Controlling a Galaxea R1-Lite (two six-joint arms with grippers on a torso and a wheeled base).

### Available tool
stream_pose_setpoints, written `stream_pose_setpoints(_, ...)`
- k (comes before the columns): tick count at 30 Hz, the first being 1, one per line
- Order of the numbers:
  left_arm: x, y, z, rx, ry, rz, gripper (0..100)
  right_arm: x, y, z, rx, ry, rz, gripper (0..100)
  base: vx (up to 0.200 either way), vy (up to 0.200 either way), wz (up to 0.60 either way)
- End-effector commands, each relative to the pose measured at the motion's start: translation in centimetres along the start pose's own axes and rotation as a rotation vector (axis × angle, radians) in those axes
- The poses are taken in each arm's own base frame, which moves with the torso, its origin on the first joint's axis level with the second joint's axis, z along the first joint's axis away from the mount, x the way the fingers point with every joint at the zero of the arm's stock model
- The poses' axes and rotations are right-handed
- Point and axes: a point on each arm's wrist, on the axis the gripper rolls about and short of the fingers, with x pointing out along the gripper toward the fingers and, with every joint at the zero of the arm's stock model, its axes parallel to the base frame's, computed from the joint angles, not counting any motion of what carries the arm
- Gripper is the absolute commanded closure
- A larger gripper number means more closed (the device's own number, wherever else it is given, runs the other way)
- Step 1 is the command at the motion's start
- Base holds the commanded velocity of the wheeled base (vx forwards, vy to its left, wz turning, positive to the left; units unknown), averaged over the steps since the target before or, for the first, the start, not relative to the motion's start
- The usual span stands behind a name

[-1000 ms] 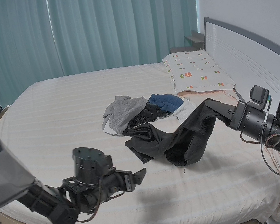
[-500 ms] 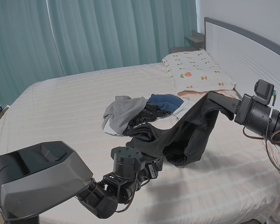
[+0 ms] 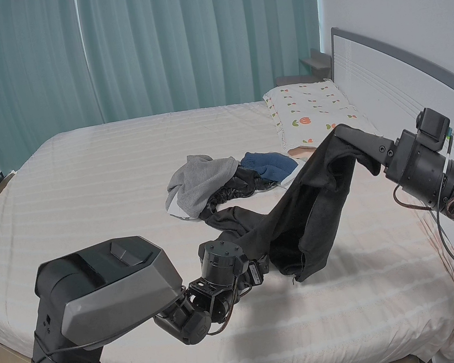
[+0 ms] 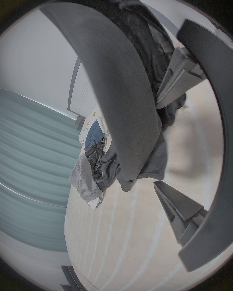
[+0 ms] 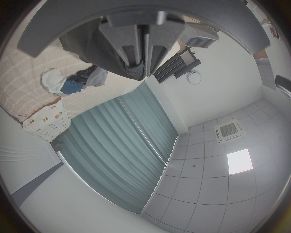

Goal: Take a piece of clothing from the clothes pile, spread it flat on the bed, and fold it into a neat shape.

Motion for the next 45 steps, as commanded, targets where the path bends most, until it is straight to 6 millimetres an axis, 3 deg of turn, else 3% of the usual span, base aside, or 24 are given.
stream_pose_setpoints(1, 2.1, 0.8, -0.8, -0.01, -0.006, 0.022, 0, 0.7, 0.9, 1.6, -0.012, -0.055, 0.042, 100, 0.0, 0.0, 0.0)
stream_pose_setpoints(13, 4.3, 2.0, -2.0, -0.026, -0.008, 0.052, 0, 2.1, 0.9, 2.4, -0.018, -0.08, 0.052, 100, 0.0, 0.0, 0.0)
stream_pose_setpoints(14, 4.3, 2.0, -2.0, -0.027, -0.007, 0.052, 100, 2.1, 0.8, 2.4, -0.018, -0.078, 0.05, 100, 0.0, 0.0, 0.0)
stream_pose_setpoints(24, 3.6, 3.2, -1.6, -0.094, -0.008, 0.096, 100, 2.4, -0.5, 1.7, -0.008, -0.059, 0.008, 100, 0.0, 0.0, 0.0)
stream_pose_setpoints(29, -0.4, 3.9, 1.7, -0.129, -0.028, 0.117, 100, 3.1, -2.7, 0.9, -0.006, -0.032, -0.063, 100, 0.0, 0.0, 0.0)
stream_pose_setpoints(32, -2.7, 3.9, 5.1, -0.163, -0.094, 0.108, 100, 4.0, -4.3, -0.6, 0.006, 0.017, -0.106, 100, 0.0, 0.0, 0.0)
stream_pose_setpoints(34, -4.6, 3.6, 8.4, -0.197, -0.171, 0.086, 100, 5.1, -5.7, -2.0, 0.01, 0.046, -0.139, 100, 0.0, 0.0, 0.0)
stream_pose_setpoints(35, -4.7, 3.6, 8.7, -0.199, -0.177, 0.086, 100, 5.2, -5.8, -2.0, 0.008, 0.045, -0.14, 100, 0.0, 0.0, 0.0)
stream_pose_setpoints(36, -6.2, 3.5, 11.2, -0.214, -0.226, 0.079, 100, 6.4, -6.6, -1.8, -0.008, 0.019, -0.144, 100, 0.0, 0.0, 0.0)
stream_pose_setpoints(37, -6.5, 3.4, 11.6, -0.215, -0.233, 0.077, 100, 6.6, -6.7, -1.5, -0.012, 0.005, -0.143, 100, 0.0, 0.0, 0.0)
stream_pose_setpoints(38, -8.0, 3.2, 13.6, -0.223, -0.272, 0.065, 100, 7.5, -6.9, 0.1, -0.031, -0.06, -0.142, 100, 0.0, 0.0, 0.0)
stream_pose_setpoints(39, -8.0, 3.2, 13.6, -0.223, -0.272, 0.065, 100, 7.5, -6.9, 0.1, -0.031, -0.06, -0.142, 100, 0.0, 0.0, 0.0)
stream_pose_setpoints(40, -10.9, 3.2, 17.0, -0.244, -0.348, 0.038, 100, 8.7, -6.2, 3.4, -0.064, -0.198, -0.132, 100, 0.0, 0.0, 0.0)
stream_pose_setpoints(43, -14.0, 3.1, 19.0, -0.254, -0.393, 0.004, 100, 9.0, -4.6, 6.9, -0.09, -0.335, -0.089, 100, 0.0, 0.0, 0.0)
stream_pose_setpoints(45, -14.9, 3.2, 19.0, -0.263, -0.394, -0.004, 100, 8.3, -4.2, 7.3, -0.082, -0.344, -0.088, 100, 0.0, 0.0, 0.0)
